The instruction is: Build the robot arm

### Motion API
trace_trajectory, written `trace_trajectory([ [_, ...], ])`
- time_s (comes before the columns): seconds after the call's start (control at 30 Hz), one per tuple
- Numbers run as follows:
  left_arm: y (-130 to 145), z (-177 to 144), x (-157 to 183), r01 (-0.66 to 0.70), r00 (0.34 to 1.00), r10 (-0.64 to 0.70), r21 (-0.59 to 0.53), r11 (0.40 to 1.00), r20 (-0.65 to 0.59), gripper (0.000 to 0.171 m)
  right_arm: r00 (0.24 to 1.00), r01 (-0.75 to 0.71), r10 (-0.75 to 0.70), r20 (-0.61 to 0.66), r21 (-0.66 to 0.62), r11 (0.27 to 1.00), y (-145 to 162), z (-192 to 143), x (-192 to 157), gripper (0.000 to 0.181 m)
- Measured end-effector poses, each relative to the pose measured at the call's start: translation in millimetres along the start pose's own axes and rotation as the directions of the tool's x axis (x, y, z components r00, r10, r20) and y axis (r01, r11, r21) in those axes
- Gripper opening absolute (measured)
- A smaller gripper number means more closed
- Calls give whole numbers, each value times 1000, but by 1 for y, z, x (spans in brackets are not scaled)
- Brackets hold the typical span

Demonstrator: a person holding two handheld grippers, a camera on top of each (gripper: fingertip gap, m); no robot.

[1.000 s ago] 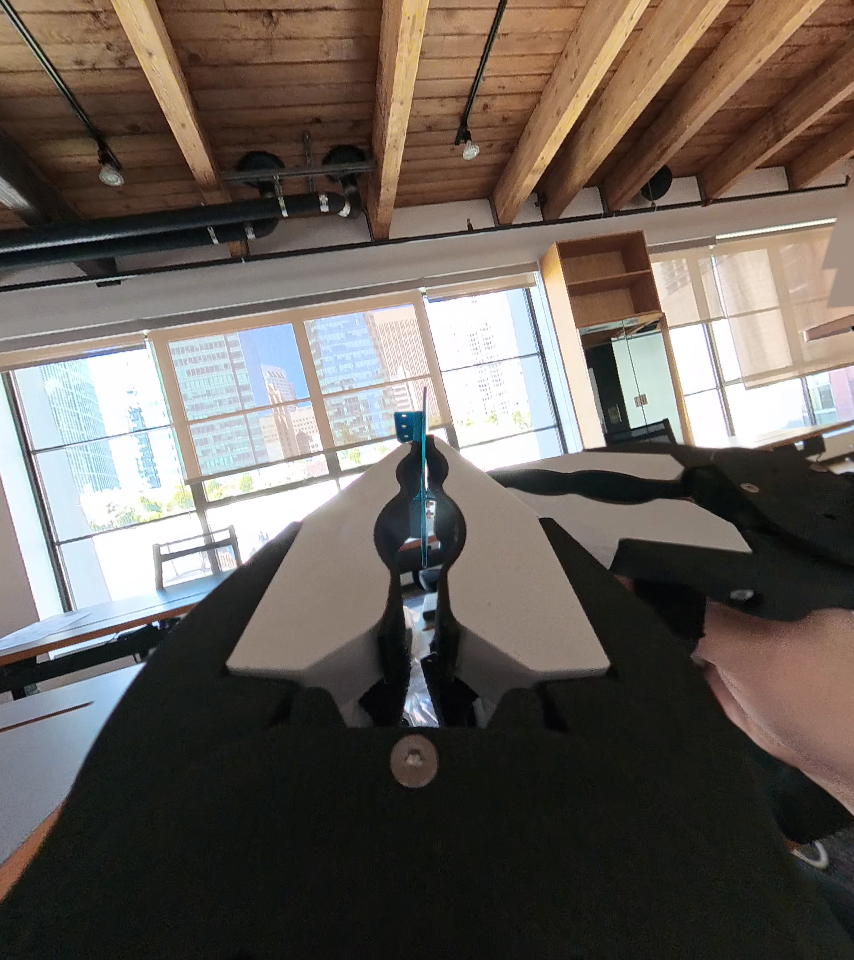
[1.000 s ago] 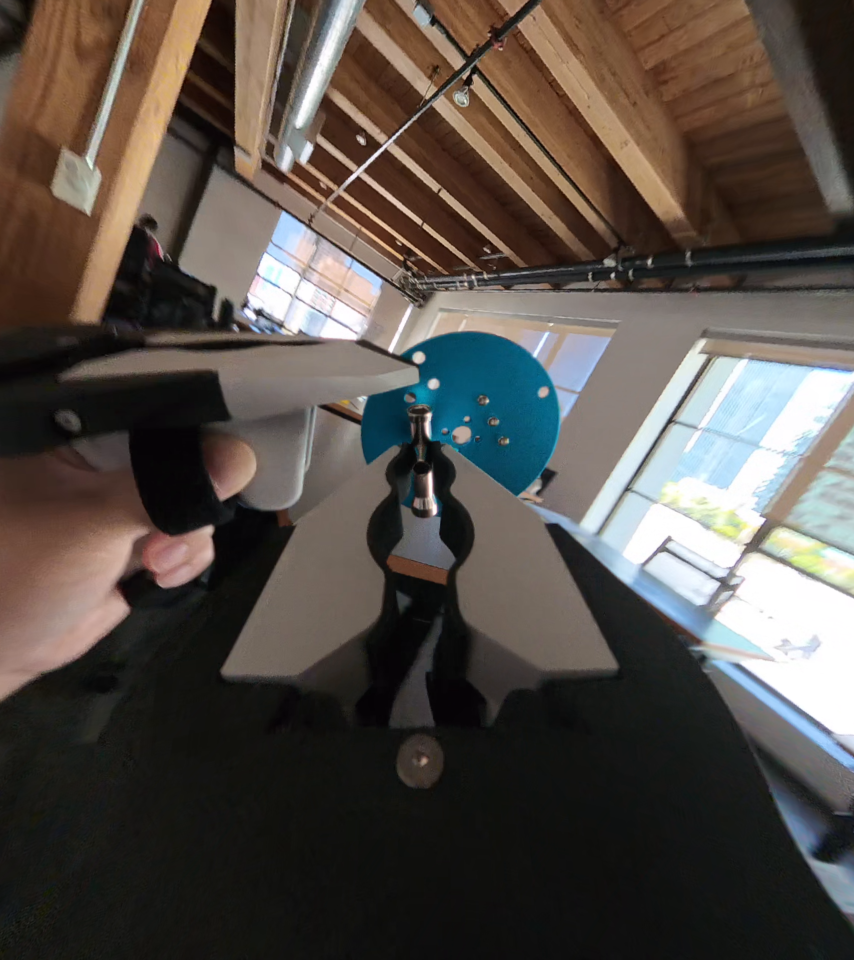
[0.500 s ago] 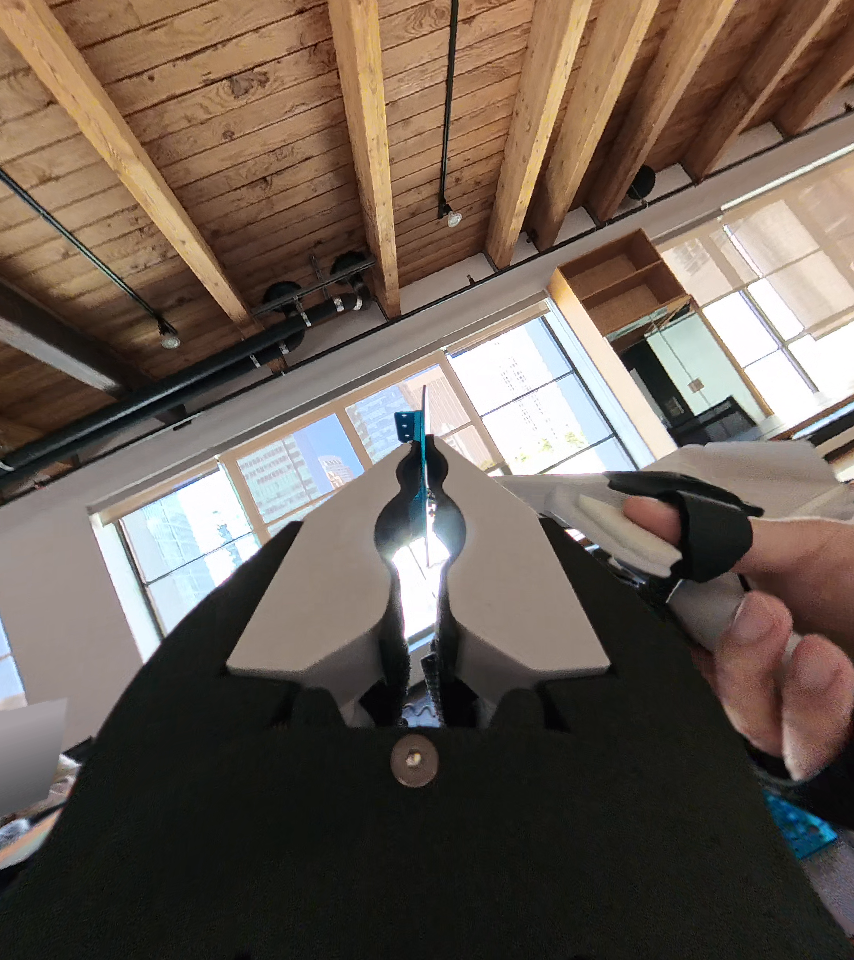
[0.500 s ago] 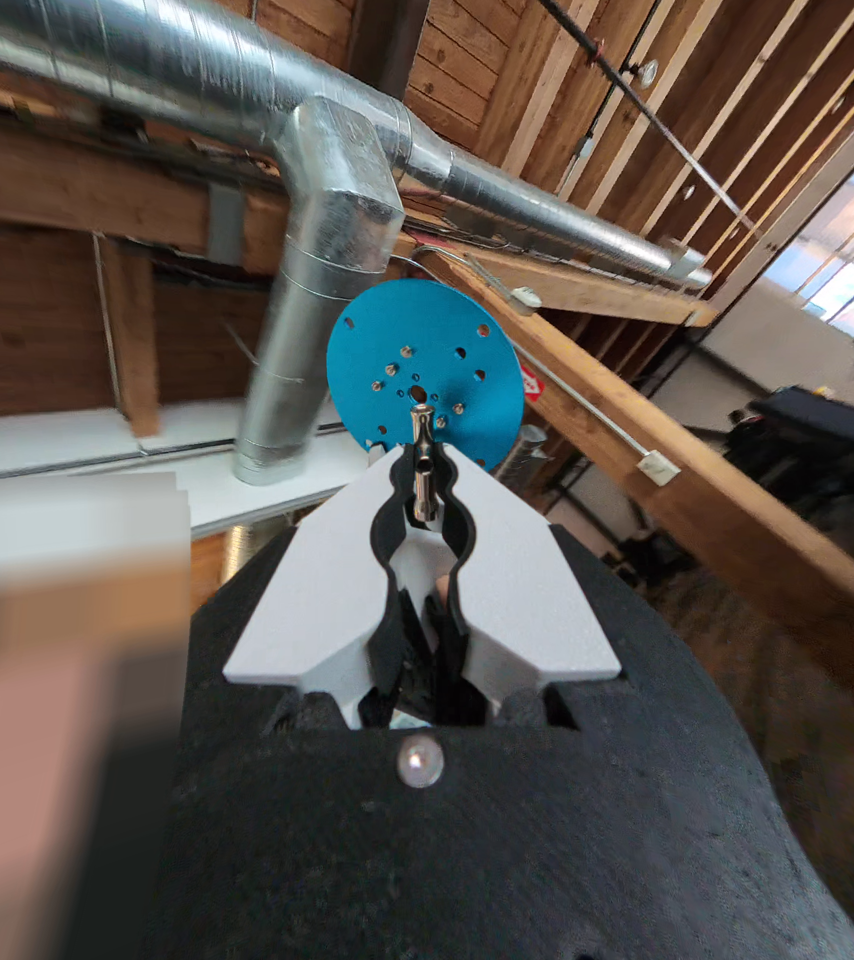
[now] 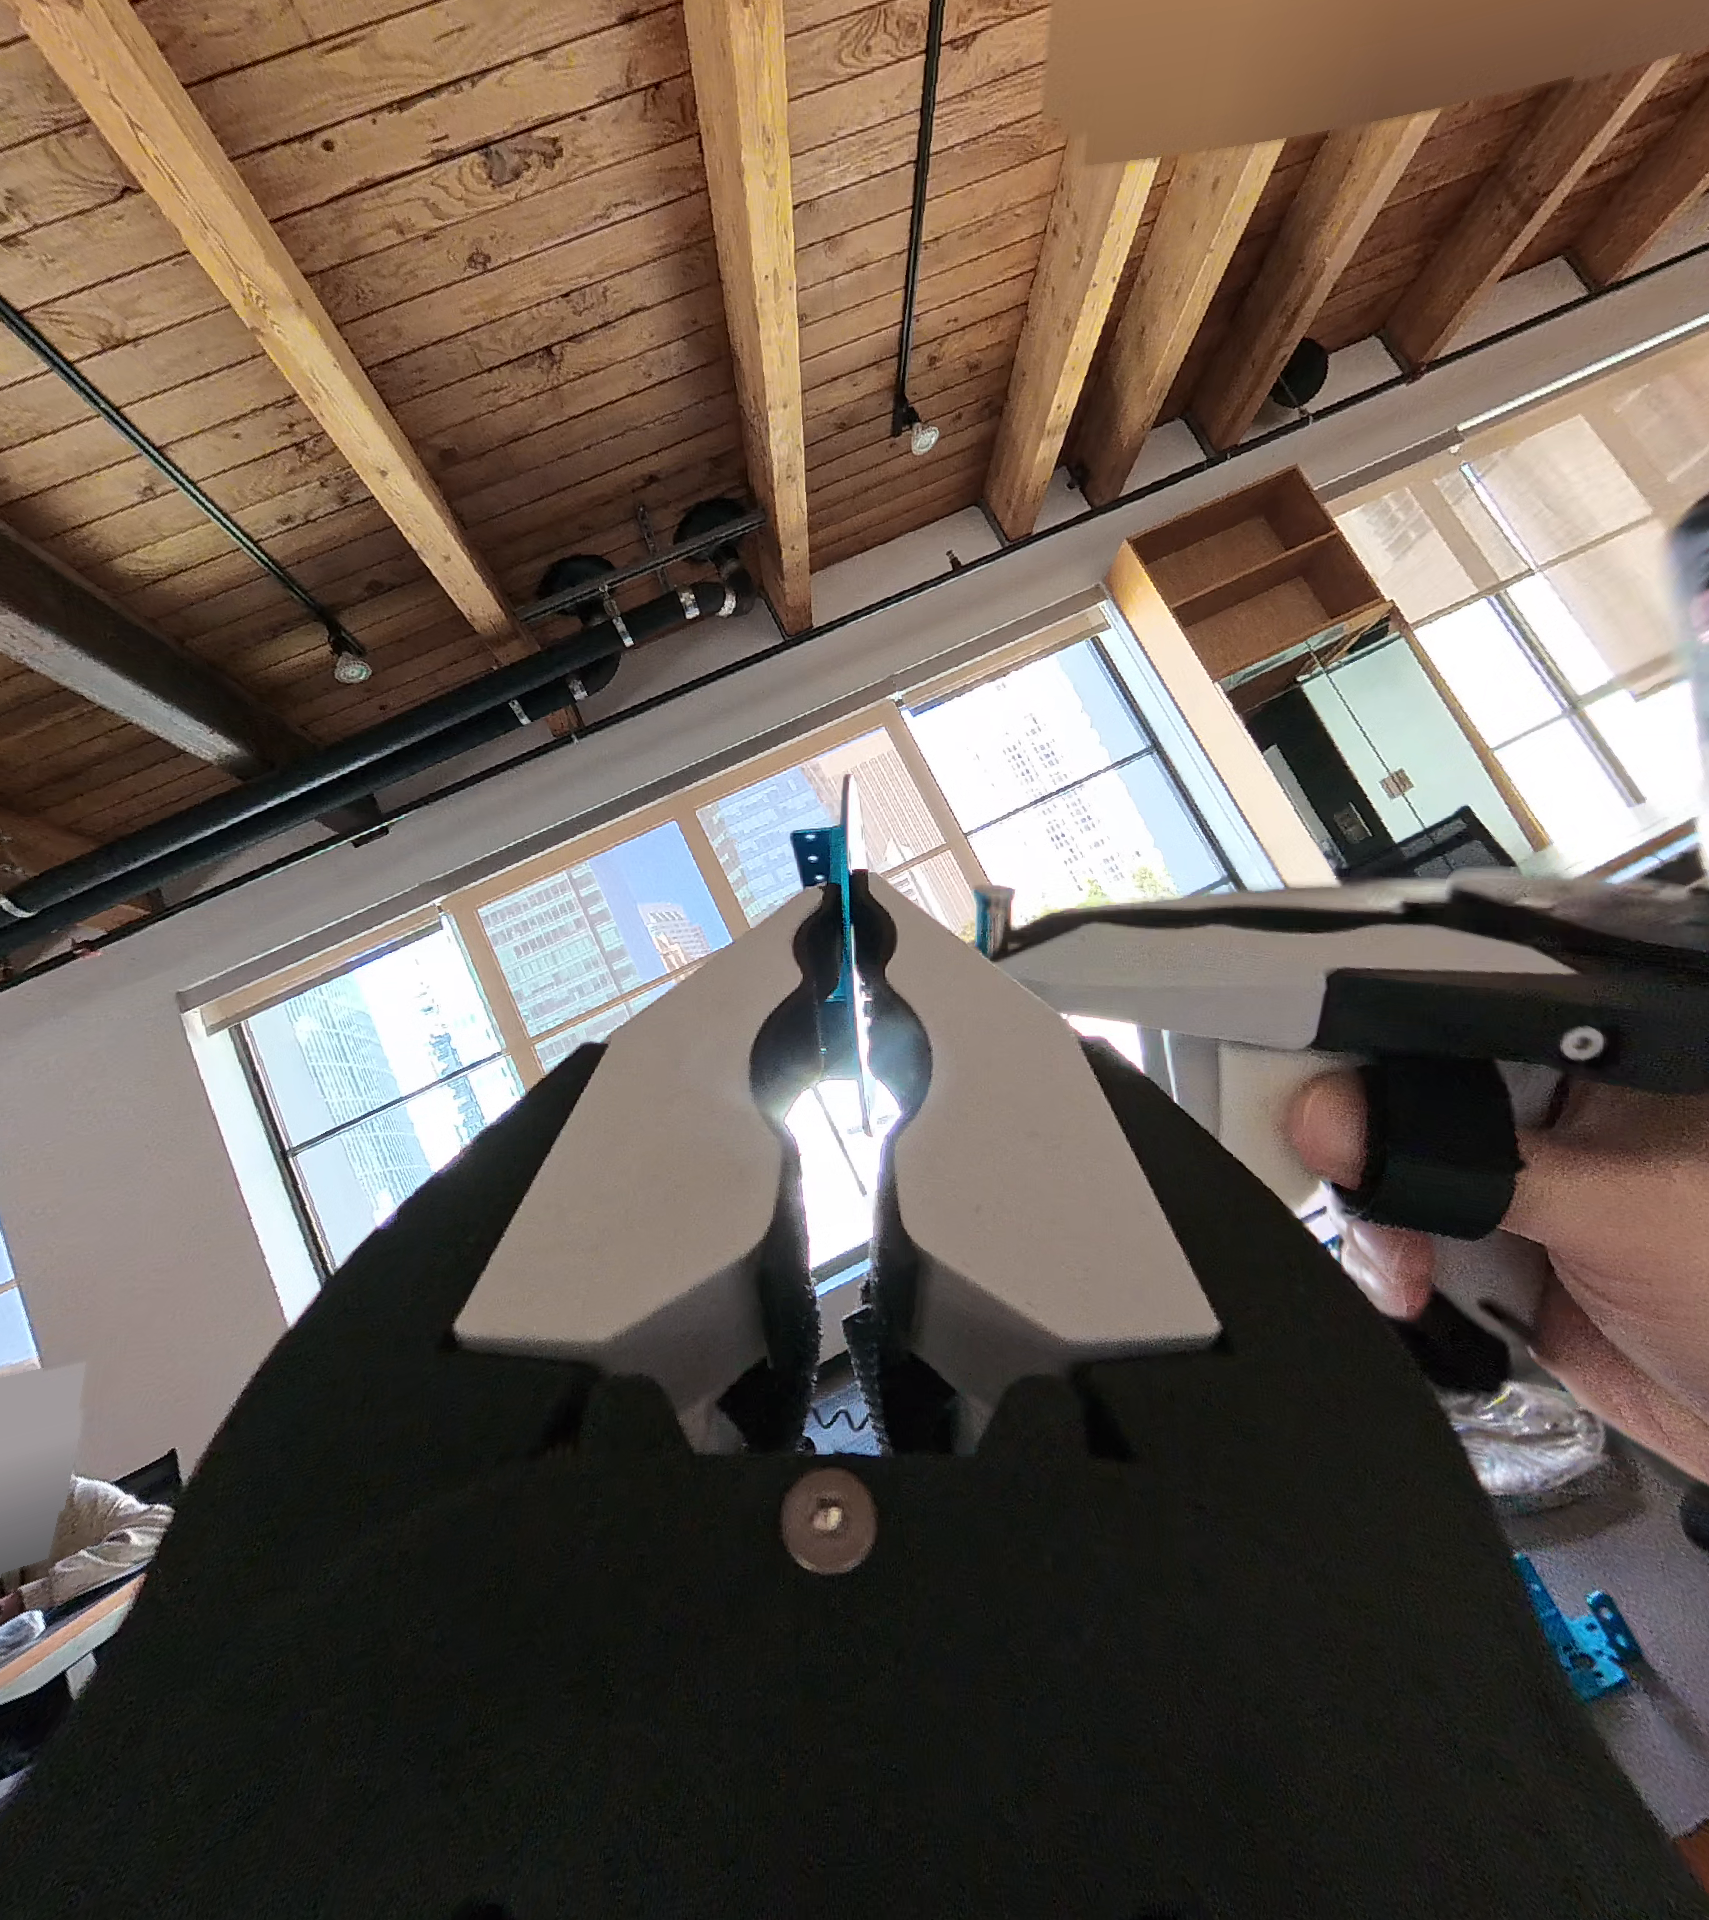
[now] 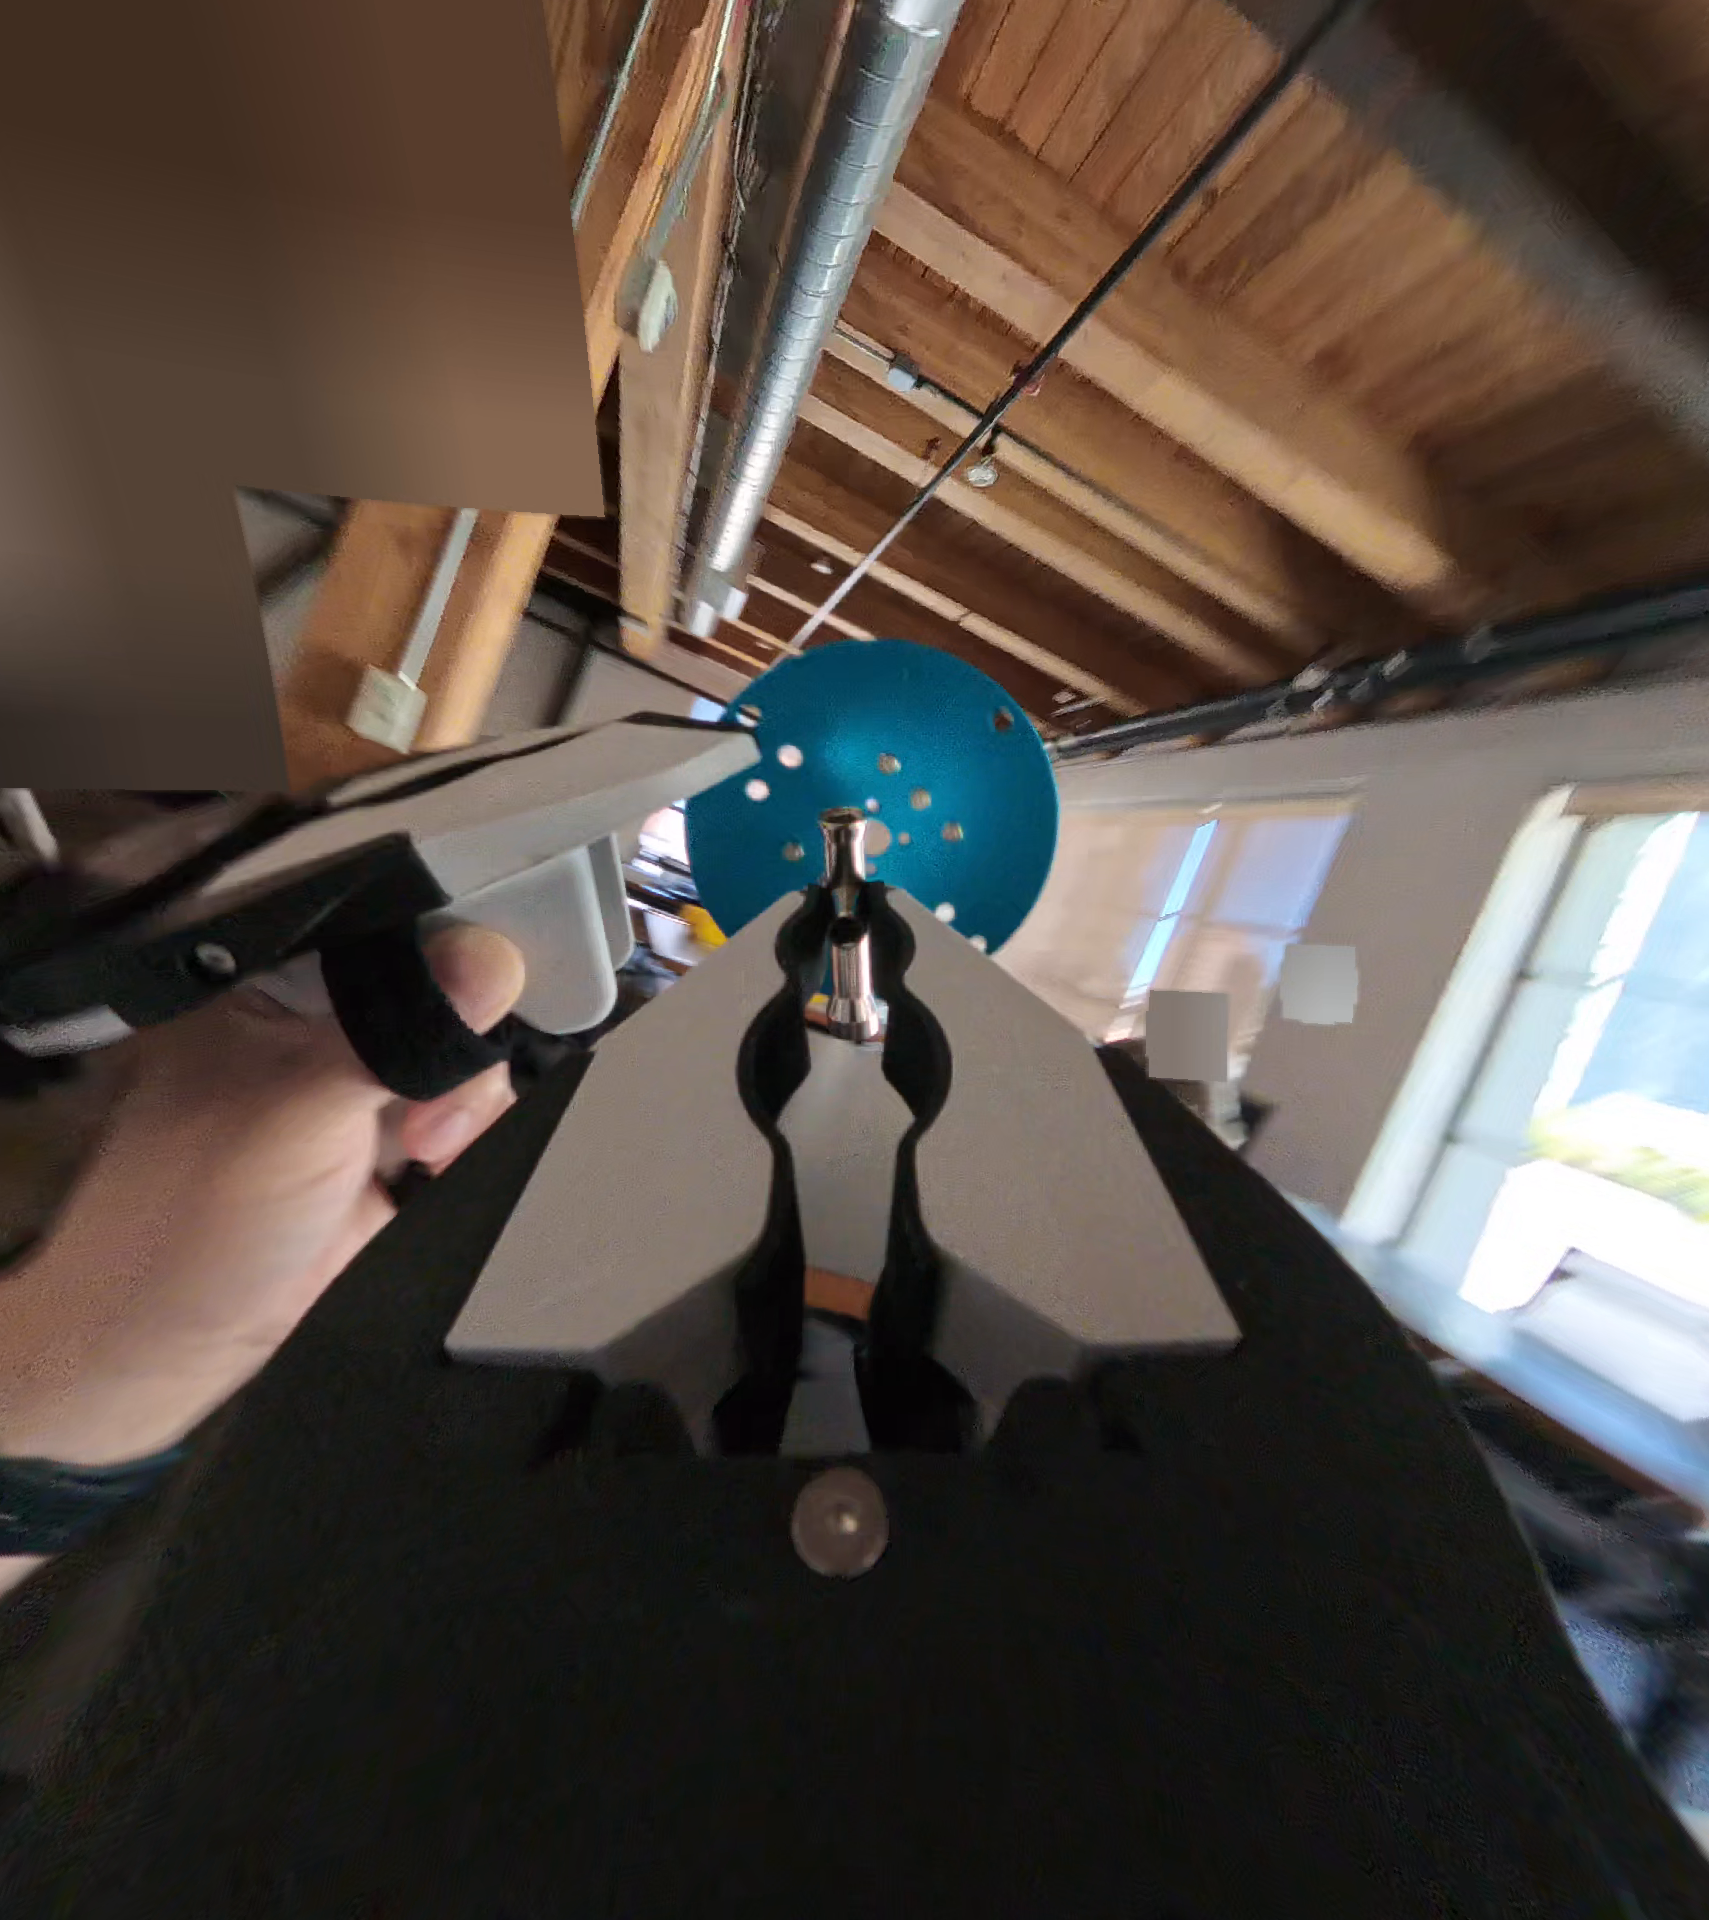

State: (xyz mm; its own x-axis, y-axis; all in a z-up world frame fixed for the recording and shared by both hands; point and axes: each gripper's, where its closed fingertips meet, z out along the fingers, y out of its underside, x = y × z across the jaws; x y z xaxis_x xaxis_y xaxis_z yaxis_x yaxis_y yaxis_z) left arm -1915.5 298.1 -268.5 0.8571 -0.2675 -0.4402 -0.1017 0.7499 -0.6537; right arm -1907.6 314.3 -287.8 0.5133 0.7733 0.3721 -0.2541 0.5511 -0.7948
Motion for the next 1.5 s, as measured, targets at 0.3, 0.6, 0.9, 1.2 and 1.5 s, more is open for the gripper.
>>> trace_trajectory([
  [0.3,-10,-1,14,2,1000,-2,25,1000,-29,0,930,359,-364,-55,-91,929,-8,-2,-10,5],
  [0.6,-13,-2,14,17,999,-16,37,999,-33,0,923,382,-385,-24,-83,920,-11,-4,-16,5],
  [0.9,-17,-4,17,28,999,-26,61,998,-36,0,909,411,-415,-44,-78,908,-13,-5,-18,5],
  [1.2,-28,-8,19,9,999,-6,100,995,-35,0,902,424,-427,-70,-48,904,-19,-8,-18,6],
  [1.5,-21,-33,35,-314,947,318,70,947,-48,0,992,121,-94,90,-381,917,69,-45,16,6],
])
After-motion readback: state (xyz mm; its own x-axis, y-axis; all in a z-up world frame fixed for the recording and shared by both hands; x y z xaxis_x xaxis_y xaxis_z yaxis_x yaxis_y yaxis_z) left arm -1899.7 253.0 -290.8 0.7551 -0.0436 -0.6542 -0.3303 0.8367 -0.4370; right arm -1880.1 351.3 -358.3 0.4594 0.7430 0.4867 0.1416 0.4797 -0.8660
